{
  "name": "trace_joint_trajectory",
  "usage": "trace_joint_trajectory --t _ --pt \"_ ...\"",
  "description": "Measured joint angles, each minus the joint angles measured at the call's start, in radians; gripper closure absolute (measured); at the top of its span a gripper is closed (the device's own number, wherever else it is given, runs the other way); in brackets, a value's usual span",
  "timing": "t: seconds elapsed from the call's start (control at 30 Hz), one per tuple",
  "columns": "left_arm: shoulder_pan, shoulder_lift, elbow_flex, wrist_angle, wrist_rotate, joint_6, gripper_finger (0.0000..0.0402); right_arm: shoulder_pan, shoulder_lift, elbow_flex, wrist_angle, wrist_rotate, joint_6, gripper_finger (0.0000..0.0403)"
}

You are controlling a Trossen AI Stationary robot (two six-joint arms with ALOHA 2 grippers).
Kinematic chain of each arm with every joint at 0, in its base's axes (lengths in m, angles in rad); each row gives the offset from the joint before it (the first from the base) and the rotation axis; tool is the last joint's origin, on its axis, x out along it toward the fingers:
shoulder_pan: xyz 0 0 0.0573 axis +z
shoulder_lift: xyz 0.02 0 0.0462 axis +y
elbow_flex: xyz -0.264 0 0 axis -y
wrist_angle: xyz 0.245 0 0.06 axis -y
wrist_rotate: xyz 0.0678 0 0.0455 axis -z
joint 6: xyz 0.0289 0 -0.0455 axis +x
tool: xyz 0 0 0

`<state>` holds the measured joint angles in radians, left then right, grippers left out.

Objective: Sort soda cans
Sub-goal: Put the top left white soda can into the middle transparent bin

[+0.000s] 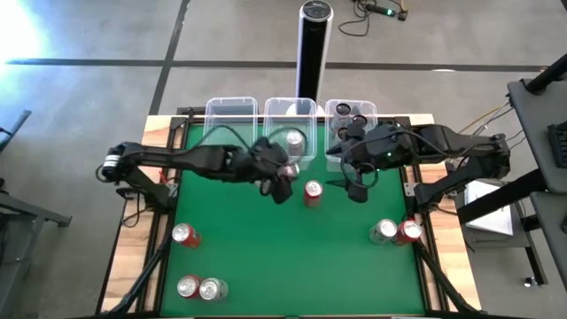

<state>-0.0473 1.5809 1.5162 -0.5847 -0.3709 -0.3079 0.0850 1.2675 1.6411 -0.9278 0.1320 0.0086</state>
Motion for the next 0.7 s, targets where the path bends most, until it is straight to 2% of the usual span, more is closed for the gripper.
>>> trace_joint_trajectory --t 0.13,0.27,0.4,0.5,0.7 --pt "0.004 -0.064 0.0 0.016 -0.18 0.025 0.0117 -0.036 -0.002 -0.04 0.182 0.05 0.054 0.0028" --pt "0.006 -0.092 0.0 0.061 -0.329 0.103 0.0117 -0.108 0.035 -0.033 0.283 0.101 0.234 0.0028" --pt "0.025 -0.09 0.0 0.08 -0.307 0.201 0.0117 -0.206 0.103 0.013 0.282 -0.021 0.416 0.0028" --pt "0.04 -0.088 0.0 0.088 -0.244 0.265 0.0117 -0.268 0.155 0.064 0.282 -0.142 0.494 0.0028" --pt "0.067 -0.09 0.002 0.092 -0.239 0.388 0.0117 -0.336 0.267 0.145 0.275 -0.326 0.608 0.0028"
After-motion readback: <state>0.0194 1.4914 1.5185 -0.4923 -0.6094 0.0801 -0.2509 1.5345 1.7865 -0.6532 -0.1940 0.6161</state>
